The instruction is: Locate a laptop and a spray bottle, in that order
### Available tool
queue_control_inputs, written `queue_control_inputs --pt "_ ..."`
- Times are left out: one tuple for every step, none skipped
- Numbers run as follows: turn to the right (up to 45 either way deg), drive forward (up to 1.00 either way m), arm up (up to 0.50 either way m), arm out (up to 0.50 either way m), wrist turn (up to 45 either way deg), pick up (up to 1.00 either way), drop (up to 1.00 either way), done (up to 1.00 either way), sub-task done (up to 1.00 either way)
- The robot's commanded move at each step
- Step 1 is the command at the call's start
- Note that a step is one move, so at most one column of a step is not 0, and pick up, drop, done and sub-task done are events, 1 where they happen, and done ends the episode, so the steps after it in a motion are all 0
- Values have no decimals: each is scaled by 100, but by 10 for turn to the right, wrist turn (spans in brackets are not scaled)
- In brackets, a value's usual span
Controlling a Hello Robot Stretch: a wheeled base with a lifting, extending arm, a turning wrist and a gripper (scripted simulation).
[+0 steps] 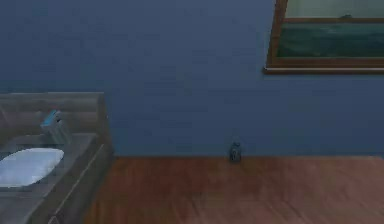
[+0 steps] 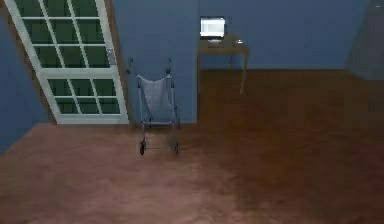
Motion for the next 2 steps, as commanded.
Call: queue_control_inputs --pt "-450 0 0 0 0 0 0 0 0" --pt "-420 0 0 0 0 0 0 0 0"
